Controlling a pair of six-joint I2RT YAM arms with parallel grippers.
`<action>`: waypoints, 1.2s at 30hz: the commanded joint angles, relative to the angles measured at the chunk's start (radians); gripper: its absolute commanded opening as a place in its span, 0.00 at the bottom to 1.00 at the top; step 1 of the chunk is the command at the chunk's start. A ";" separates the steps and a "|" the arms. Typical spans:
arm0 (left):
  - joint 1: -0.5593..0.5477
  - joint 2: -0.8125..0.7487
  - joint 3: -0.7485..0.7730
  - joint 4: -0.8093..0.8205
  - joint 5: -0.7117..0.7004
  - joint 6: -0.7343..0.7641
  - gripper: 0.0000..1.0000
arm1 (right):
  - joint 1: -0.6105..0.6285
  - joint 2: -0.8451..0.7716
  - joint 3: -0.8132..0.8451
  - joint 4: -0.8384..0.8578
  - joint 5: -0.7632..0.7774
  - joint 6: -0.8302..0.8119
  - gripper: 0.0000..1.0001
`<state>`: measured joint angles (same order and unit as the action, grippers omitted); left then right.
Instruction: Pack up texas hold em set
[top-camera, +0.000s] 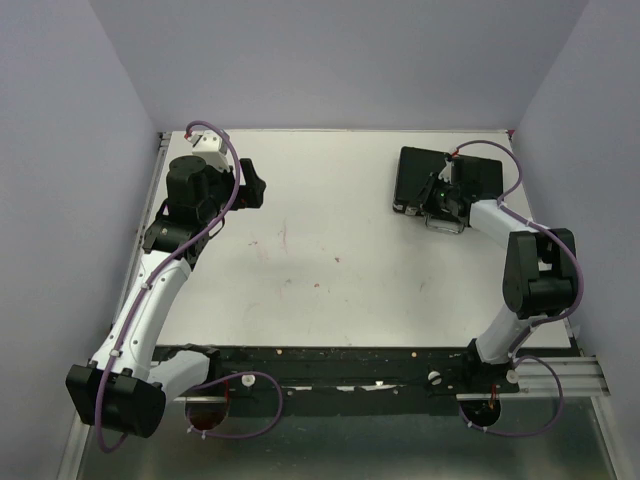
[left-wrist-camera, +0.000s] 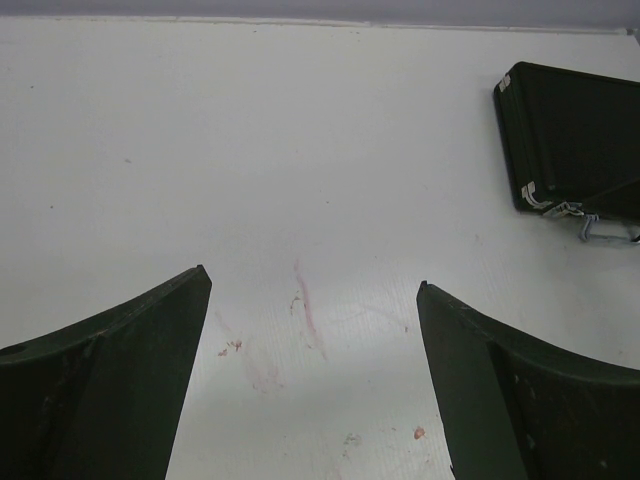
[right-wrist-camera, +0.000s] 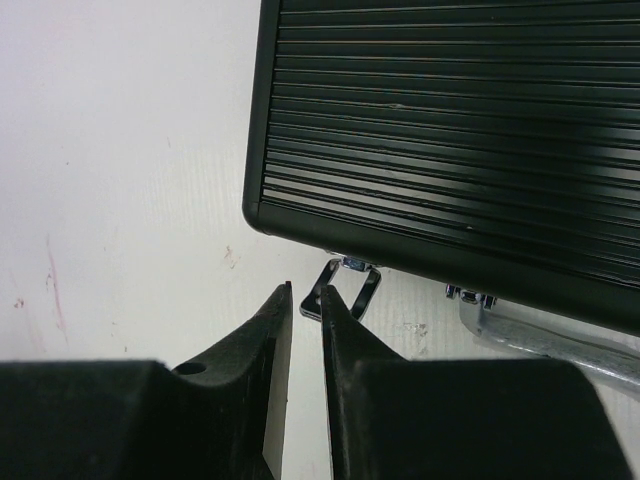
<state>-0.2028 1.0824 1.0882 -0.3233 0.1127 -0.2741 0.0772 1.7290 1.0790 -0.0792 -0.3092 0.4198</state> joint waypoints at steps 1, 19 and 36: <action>0.006 -0.010 -0.001 0.013 -0.002 0.001 0.99 | -0.001 0.020 0.025 -0.036 0.044 -0.007 0.24; 0.006 -0.007 0.001 0.012 -0.004 0.001 0.99 | 0.001 0.072 -0.096 0.022 0.085 0.037 0.23; 0.008 -0.004 -0.001 0.013 -0.007 0.003 0.99 | 0.003 0.009 -0.073 -0.027 0.128 0.004 0.23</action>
<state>-0.2028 1.0824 1.0882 -0.3229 0.1123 -0.2741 0.0784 1.8091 0.9867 -0.0406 -0.2306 0.4553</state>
